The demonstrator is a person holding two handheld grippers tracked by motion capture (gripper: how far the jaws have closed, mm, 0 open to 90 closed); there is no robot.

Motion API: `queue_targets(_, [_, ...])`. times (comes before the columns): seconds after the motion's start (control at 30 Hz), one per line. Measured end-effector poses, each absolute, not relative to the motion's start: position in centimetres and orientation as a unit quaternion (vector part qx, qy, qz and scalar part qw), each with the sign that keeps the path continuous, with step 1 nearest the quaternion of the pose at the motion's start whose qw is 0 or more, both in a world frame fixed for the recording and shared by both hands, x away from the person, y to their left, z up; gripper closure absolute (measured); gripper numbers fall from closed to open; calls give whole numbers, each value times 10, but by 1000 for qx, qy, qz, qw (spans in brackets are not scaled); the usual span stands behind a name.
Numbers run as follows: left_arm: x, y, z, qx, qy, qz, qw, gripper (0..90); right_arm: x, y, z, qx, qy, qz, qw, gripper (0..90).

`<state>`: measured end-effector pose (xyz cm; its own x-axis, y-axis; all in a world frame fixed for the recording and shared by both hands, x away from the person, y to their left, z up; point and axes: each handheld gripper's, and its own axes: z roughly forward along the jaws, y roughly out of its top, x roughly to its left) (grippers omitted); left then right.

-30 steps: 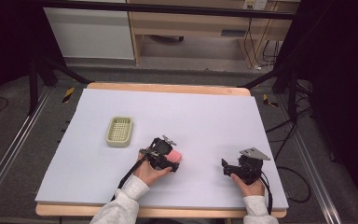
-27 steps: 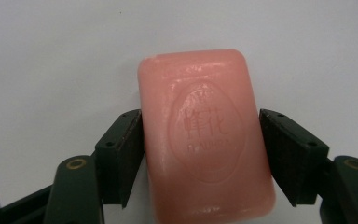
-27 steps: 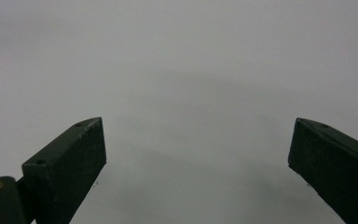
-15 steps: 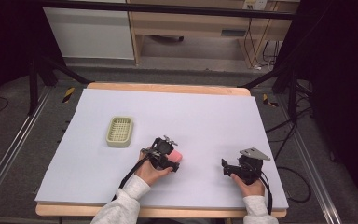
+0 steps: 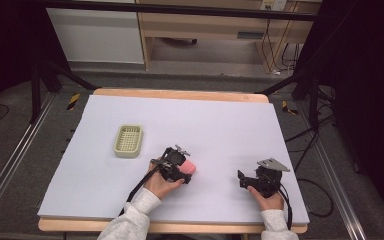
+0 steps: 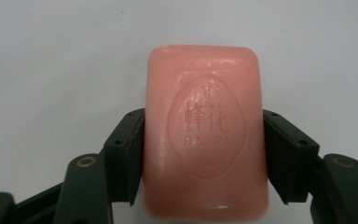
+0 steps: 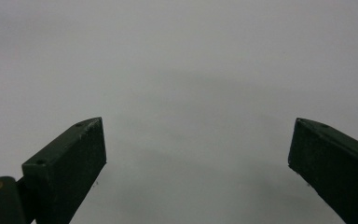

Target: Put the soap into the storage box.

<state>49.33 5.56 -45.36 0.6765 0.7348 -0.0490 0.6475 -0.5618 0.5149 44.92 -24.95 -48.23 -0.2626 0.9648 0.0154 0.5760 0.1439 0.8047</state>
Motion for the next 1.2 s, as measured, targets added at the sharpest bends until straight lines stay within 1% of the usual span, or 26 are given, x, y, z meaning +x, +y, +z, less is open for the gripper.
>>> queue_targets(0.53, [488, 78, -432, 877, 391, 95, 263, 371, 449, -249, -482, 545, 706, 364, 269, 44])
queue_targets(1.2, [490, 114, -410, 858, 416, 112, 280, 372, 449, -250, -482, 544, 706, 363, 271, 45])
